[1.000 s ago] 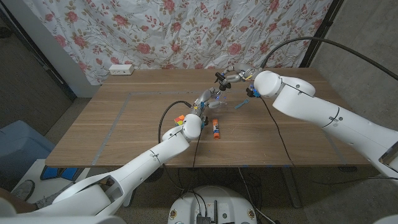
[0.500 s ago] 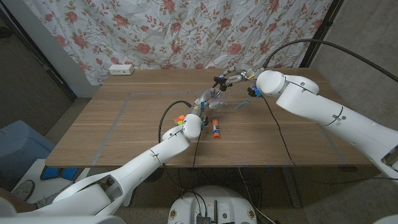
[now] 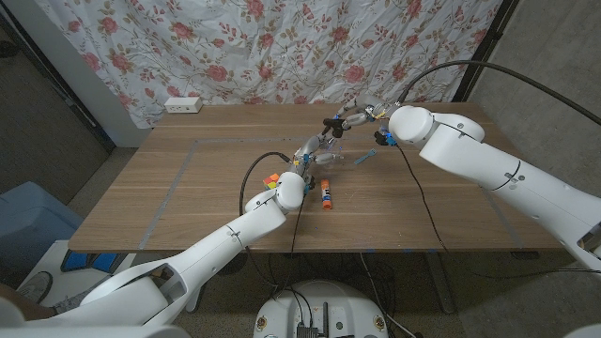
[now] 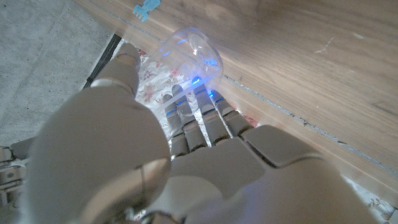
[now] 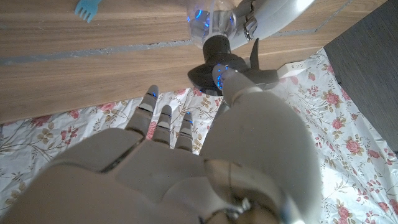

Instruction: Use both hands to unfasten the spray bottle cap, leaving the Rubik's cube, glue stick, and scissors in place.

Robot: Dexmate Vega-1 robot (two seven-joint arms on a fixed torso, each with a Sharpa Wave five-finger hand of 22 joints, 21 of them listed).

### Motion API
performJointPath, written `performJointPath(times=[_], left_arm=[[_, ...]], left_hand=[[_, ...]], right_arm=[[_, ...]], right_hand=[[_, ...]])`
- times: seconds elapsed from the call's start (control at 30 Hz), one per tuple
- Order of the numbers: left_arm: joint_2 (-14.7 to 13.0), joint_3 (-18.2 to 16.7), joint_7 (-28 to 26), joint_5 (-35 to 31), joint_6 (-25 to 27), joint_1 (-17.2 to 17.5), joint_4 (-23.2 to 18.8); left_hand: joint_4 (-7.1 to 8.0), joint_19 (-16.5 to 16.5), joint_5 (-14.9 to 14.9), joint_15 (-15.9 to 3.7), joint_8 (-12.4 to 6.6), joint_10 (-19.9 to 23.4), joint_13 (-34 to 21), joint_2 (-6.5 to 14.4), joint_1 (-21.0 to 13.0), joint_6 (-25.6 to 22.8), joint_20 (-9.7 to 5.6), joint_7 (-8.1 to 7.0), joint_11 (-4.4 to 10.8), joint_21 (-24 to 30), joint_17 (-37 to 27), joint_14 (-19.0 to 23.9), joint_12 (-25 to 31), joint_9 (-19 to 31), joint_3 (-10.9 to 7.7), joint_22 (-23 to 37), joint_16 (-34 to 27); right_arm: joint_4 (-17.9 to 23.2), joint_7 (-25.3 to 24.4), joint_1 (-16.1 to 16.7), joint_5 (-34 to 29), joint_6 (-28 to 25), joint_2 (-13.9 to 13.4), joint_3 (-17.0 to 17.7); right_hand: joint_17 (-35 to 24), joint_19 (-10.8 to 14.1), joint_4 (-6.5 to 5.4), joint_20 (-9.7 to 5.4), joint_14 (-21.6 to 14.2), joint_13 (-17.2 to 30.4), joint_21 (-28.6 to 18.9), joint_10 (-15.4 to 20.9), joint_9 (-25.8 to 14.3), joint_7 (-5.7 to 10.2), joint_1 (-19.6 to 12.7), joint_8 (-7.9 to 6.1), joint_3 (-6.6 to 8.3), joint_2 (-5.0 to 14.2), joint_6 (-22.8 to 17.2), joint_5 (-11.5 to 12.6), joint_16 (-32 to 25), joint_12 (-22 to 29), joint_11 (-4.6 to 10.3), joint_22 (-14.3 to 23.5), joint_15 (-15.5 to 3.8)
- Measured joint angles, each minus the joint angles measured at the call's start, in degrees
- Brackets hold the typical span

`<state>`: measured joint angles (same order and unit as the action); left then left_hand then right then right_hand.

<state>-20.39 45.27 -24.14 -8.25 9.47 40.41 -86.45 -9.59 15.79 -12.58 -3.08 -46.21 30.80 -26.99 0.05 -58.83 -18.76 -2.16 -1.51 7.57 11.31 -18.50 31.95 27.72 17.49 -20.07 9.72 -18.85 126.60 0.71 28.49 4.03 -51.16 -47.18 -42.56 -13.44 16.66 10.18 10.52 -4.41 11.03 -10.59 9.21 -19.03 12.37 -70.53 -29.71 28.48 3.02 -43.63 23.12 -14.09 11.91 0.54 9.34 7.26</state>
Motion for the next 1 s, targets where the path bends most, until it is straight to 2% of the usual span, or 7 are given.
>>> performJointPath(times=[0.13,0.17,0.37,0.63,0.87,0.97,1.0], left_arm=[[0.02,0.01,0.05,0.07,-0.01,-0.01,0.08],[0.02,0.02,0.08,0.09,-0.01,-0.02,0.1],[0.04,0.04,0.22,0.2,-0.01,-0.05,0.25],[0.15,0.08,0.32,0.35,-0.19,-0.12,0.6],[0.28,0.11,0.33,0.41,-0.69,-0.23,1.06],[0.34,0.12,0.33,0.41,-0.69,-0.33,1.27],[0.34,0.13,0.33,0.41,-0.69,-0.34,1.29]], left_hand=[[0.0,0.0,0.0,0.0,-0.01,0.0,0.0,0.0,0.0,0.0,0.0,0.0,0.0,0.0,0.0,0.0,0.0,-0.16,0.0,0.0,0.0],[0.0,0.0,0.0,0.0,-0.01,0.0,0.0,0.0,0.0,0.0,0.0,0.0,0.0,0.0,0.0,0.0,-0.04,-0.21,0.0,0.0,0.0],[0.03,0.0,0.0,0.0,-0.01,0.0,0.01,0.0,0.0,0.0,0.0,0.0,0.0,0.0,0.01,0.0,-0.07,-0.23,-0.03,0.0,0.22],[0.03,0.0,0.0,0.0,0.01,0.0,0.0,0.0,0.0,0.0,0.0,0.0,0.0,0.0,0.01,0.0,-0.1,-0.48,-0.03,0.0,0.22],[0.03,0.0,0.0,0.0,0.03,0.0,0.0,0.0,0.0,0.0,0.0,0.0,0.0,0.0,0.01,0.0,-0.22,-0.75,-0.03,0.0,0.44],[0.03,0.0,0.0,0.0,0.05,0.0,-0.25,0.0,0.0,0.0,0.0,0.0,0.0,0.0,0.01,0.0,-0.27,-0.75,-0.03,0.0,0.44],[0.03,0.0,0.0,0.0,-0.06,0.0,-0.26,0.0,0.0,0.0,0.0,0.0,0.0,0.0,0.01,0.0,-0.27,-0.75,-0.03,0.0,0.44]], right_arm=[[-0.14,-0.2,0.02,0.14,0.24,0.0,0.07],[-0.14,-0.24,0.02,0.18,0.29,0.0,0.07],[-0.3,-0.69,0.16,0.26,0.55,0.08,0.25],[-0.31,-1.19,0.26,0.23,0.59,0.15,0.3],[0.21,-1.02,-0.12,-0.08,0.2,-0.34,0.22],[0.21,-0.68,-0.12,-0.16,0.08,-0.34,0.22],[0.21,-0.56,-0.12,-0.19,-0.01,-0.34,0.22]], right_hand=[[-0.03,-0.41,0.2,-0.41,0.0,0.0,0.0,0.35,-0.44,0.11,-0.44,-0.65,-0.2,-0.19,-1.1,0.0,-0.04,0.0,0.09,0.0,0.0],[-0.03,-0.41,0.2,-0.41,0.0,0.0,0.0,0.53,-0.57,0.06,-1.04,-1.04,-0.2,0.4,-1.55,0.17,-0.04,0.0,0.28,0.0,0.0],[-0.51,-0.41,0.18,-0.41,-0.41,0.0,0.0,1.76,-1.32,0.02,-1.65,-2.91,-0.65,1.0,-4.49,0.62,-0.54,0.45,0.89,0.15,-0.41],[-0.83,-0.2,0.26,-0.61,-0.31,0.0,0.0,1.76,-1.18,0.05,-2.7,-3.01,-1.05,1.14,-4.75,0.83,-0.54,0.45,0.89,0.14,-1.14],[-1.09,-0.67,0.34,-1.07,0.58,0.0,-0.01,1.38,-0.24,0.12,-3.98,-0.94,-1.44,1.36,-1.16,0.83,-0.54,-0.05,0.52,0.14,-1.49],[-1.09,-0.85,0.01,-1.2,0.96,0.0,-0.01,0.84,0.5,0.14,-4.89,0.76,-1.76,0.48,1.48,0.83,-0.54,-0.27,0.65,0.14,-1.53],[-1.29,-1.04,-0.02,-1.01,1.06,0.0,-0.01,0.69,0.81,0.15,-5.35,1.48,-2.04,0.94,2.49,0.83,-0.54,-0.27,0.7,0.14,-1.63]])
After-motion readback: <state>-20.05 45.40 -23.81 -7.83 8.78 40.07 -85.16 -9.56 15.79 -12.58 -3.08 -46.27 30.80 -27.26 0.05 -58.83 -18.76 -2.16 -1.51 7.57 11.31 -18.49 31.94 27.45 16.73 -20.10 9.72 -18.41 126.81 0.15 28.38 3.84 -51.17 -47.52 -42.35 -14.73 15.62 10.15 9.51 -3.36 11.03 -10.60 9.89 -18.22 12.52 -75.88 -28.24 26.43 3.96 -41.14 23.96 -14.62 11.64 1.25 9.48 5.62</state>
